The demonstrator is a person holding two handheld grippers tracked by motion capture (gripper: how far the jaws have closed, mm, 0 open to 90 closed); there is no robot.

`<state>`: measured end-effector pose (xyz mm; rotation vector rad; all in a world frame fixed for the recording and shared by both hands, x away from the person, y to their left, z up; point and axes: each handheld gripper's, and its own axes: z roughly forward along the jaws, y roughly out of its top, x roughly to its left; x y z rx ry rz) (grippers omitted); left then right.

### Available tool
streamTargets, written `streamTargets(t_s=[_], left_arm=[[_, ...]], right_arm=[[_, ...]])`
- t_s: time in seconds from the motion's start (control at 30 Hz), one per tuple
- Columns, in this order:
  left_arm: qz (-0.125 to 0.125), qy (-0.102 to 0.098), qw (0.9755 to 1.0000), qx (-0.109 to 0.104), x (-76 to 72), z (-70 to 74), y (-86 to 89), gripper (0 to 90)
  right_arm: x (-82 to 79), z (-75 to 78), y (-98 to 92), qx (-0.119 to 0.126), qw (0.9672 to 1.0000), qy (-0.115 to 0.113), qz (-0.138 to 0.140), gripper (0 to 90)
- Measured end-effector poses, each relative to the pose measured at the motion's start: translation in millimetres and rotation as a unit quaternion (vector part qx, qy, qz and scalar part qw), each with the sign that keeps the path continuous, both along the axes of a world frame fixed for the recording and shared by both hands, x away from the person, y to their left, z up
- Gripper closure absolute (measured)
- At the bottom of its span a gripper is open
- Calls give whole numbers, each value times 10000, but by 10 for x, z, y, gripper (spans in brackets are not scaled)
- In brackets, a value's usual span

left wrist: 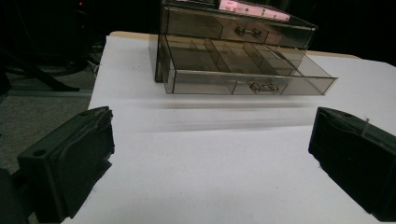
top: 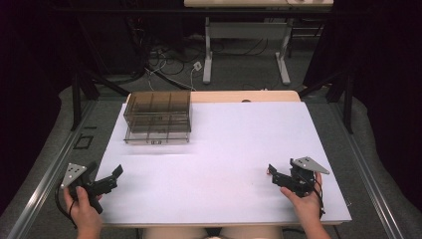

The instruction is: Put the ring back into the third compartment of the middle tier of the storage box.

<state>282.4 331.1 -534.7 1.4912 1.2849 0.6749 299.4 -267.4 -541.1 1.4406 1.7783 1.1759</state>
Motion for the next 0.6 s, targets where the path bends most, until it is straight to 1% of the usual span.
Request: streamTargets(t_s=[0.07,0.1,0.17,0.27,0.37,0.43,0.47,0.6], left_arm=[[0,4,10000,6,0,0,0,2],[-2,8,10000,13,1,-1,0,2],[-14,14,10000,6,2,-2,0,2],[-56,27,10000,24,8,-4,-1,3],[-44,19,10000,31,9,-5,-7,2],[-39,16,10000,26,10,-6,-10,3],[-27,-3,10000,0,14,-7,-15,3],[-37,7,10000,9,12,-6,-13,2]], right_arm=[[7,-8,4,-22,10000,-24,33,163],[11,-13,12,-89,9999,19,78,178],[13,-17,21,-69,9999,49,88,182],[31,-31,32,-122,9998,86,155,217],[31,-35,47,-129,9996,159,194,250],[34,-47,70,-126,9996,190,187,255],[36,-48,71,-164,9995,204,193,257],[49,-68,99,-147,9992,304,223,302]])
